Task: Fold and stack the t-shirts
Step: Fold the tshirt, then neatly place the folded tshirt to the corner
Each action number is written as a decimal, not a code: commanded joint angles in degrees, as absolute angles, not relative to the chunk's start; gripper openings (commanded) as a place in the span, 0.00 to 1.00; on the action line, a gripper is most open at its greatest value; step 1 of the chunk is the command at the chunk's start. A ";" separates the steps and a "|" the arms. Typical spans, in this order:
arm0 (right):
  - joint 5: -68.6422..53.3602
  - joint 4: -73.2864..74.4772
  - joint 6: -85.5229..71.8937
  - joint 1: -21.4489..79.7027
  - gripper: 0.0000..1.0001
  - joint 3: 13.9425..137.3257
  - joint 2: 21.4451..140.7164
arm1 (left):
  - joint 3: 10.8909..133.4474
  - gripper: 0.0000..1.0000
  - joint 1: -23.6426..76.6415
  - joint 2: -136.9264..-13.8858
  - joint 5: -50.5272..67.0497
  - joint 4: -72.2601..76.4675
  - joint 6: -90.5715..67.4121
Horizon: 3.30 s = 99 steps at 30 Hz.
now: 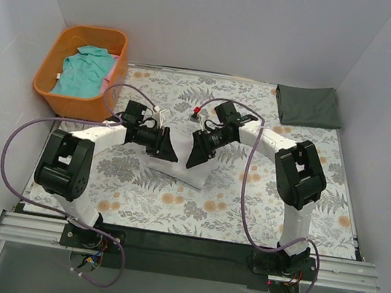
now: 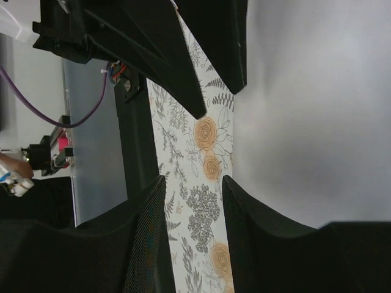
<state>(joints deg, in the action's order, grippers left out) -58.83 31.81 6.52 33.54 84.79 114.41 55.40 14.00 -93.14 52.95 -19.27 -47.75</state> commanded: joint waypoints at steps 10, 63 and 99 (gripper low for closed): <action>-48.70 26.63 2.89 29.80 0.38 71.01 123.12 | 49.92 0.28 8.61 -108.10 52.81 -15.12 -56.16; -63.28 15.49 -10.45 25.22 0.30 93.28 120.85 | 69.09 0.31 4.57 -109.43 63.81 -10.64 -59.49; -59.51 11.43 -5.89 29.45 0.33 74.61 123.83 | 62.32 0.34 4.92 -105.65 61.88 -7.82 -59.15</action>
<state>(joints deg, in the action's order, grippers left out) -61.73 10.76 -8.51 30.02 74.72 119.83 63.57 4.29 -109.51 61.67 -7.44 -60.20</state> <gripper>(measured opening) 0.329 0.337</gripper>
